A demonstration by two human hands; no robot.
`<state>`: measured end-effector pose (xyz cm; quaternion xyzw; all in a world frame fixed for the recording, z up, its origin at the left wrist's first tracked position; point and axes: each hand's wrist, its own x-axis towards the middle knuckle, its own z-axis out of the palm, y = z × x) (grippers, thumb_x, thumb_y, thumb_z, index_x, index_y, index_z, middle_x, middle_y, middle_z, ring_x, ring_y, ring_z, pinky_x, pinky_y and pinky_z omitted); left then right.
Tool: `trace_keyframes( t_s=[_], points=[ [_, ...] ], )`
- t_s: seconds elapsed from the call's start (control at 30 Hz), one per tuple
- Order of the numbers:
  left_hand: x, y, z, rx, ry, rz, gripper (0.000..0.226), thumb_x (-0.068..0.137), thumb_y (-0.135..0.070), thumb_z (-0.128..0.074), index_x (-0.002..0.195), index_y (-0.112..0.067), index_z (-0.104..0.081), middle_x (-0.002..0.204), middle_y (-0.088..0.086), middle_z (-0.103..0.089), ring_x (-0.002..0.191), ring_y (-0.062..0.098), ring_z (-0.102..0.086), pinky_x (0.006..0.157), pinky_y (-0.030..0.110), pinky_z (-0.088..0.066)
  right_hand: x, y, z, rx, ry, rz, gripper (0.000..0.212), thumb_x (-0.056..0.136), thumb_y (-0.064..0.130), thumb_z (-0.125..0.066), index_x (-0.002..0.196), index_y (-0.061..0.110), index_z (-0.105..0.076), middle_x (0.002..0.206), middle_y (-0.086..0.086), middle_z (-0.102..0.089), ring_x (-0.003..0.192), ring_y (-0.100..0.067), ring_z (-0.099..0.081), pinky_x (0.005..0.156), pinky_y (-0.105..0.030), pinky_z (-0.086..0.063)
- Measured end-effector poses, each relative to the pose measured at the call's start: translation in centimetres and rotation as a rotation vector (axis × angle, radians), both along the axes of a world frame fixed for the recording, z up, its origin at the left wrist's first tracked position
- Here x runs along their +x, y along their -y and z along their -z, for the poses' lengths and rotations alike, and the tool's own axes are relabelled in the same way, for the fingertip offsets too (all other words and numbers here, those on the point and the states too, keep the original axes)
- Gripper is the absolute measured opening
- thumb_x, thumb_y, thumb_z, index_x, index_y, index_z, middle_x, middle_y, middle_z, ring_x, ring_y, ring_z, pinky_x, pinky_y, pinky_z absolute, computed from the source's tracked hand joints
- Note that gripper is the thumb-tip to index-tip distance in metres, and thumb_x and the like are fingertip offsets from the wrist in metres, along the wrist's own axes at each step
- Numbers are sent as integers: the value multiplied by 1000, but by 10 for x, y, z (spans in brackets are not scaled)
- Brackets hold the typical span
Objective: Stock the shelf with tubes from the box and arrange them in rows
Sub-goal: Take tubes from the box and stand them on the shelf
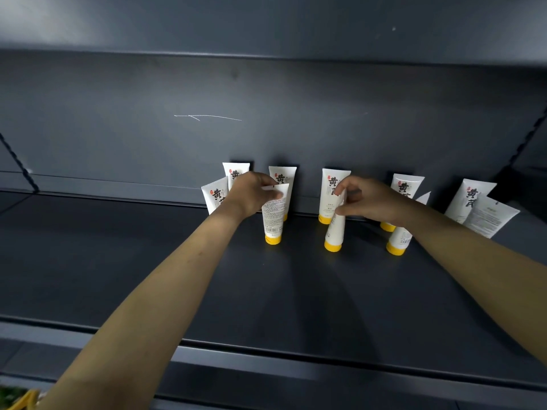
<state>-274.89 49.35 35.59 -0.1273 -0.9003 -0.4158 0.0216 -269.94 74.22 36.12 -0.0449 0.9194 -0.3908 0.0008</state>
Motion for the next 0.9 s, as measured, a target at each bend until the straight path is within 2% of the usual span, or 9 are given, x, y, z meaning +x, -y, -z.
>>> trace_keyframes(
  t_s=[0.07, 0.17, 0.33, 0.5, 0.63, 0.7, 0.77, 0.9],
  points=[
    [0, -1, -1, -8, 4, 13, 41, 83, -22, -71, 122, -9, -62, 124, 3, -61, 101, 11, -55, 74, 18, -40, 0, 0, 0, 4, -3, 3, 33, 74, 12, -76, 100, 22, -59, 110, -1, -65, 99, -15, -65, 83, -30, -55],
    [0, -1, -4, -33, 1, 29, 39, 85, -22, -68, 122, -12, -62, 127, 1, -60, 114, 14, -55, 81, 15, -37, 1, 1, -3, 49, 10, -4, 37, 75, 13, -75, 106, 23, -57, 113, 1, -62, 100, -16, -63, 85, -32, -54],
    [6, 1, -10, -58, -50, 64, 32, 87, -16, -66, 118, -13, -65, 120, 1, -64, 111, 13, -58, 75, 6, -33, 4, 5, -10, 134, 15, 4, 49, 75, 20, -76, 119, 26, -55, 120, 2, -57, 109, -17, -57, 99, -36, -46],
    [20, 4, -19, -175, -110, 62, 41, 86, -19, -68, 125, -16, -58, 119, 6, -61, 111, 21, -57, 88, 23, -43, 15, 6, -28, 273, -66, -3, 50, 73, 26, -77, 118, 27, -57, 125, 2, -54, 115, -17, -51, 101, -34, -42],
    [47, 5, -30, -291, -207, 52, 44, 85, -26, -68, 127, -21, -55, 123, 5, -55, 105, 23, -55, 82, 24, -40, 38, 10, -50, 434, -186, -57, 48, 75, 25, -76, 118, 22, -58, 124, 1, -54, 116, -15, -47, 91, -25, -38],
    [64, 7, -33, -353, -214, 54, 48, 85, -29, -67, 130, -24, -52, 128, 4, -52, 113, 24, -51, 90, 29, -42, 54, 12, -60, 479, -215, -75, 46, 75, 27, -76, 118, 22, -58, 123, 3, -55, 114, -13, -47, 88, -24, -37],
    [85, 9, -37, -407, -204, 60, 53, 84, -32, -67, 134, -26, -48, 136, 0, -47, 124, 22, -44, 101, 37, -41, 71, 15, -68, 537, -209, -90, 48, 75, 30, -75, 118, 24, -57, 123, 4, -55, 114, -13, -49, 91, -26, -40],
    [134, 10, -48, -464, -203, 87, 58, 85, -33, -67, 137, -24, -45, 139, -1, -47, 128, 20, -42, 104, 39, -39, 114, 21, -86, 649, -111, -144, 52, 74, 36, -75, 120, 26, -54, 118, 7, -57, 105, -16, -55, 91, -31, -46]
  ],
)
